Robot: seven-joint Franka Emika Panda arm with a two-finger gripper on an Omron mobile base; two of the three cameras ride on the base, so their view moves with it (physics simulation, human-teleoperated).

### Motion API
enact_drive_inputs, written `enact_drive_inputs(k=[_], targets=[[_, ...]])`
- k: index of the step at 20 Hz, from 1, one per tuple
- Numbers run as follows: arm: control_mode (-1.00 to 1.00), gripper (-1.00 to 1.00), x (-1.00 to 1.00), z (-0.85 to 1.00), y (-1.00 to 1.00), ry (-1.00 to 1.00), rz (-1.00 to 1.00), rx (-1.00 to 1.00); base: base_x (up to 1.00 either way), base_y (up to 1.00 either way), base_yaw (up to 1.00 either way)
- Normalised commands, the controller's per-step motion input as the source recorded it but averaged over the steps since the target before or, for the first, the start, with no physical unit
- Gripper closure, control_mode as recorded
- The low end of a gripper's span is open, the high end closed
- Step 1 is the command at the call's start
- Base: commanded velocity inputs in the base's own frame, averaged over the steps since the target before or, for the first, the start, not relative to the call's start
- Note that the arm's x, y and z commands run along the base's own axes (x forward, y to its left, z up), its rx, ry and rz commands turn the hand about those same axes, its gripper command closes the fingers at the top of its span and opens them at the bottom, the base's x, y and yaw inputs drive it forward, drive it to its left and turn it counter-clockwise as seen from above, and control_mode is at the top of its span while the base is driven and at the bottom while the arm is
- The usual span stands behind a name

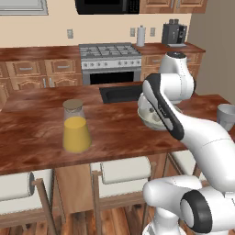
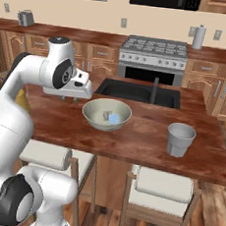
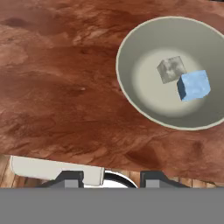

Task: There are two ice cubes in the ice bowl. Place both ice cubes in the glass cup.

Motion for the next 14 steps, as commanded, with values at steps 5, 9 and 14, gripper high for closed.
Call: enact_drive_inputs(k=[5,9,14], targets=[[-1.0,-1.0,-0.01,-0.03,-0.31,0.0,-0.04,0.04,0.0,0.0,0.0],[-1.0,-1.0,0.03,-0.18,-0.65,0.0,-0.08,0.01,0.0,0.0,0.0],[-1.0,-1.0,0.14,-0.16,-0.69,0.0,-0.05,0.01,0.0,0.0,0.0]])
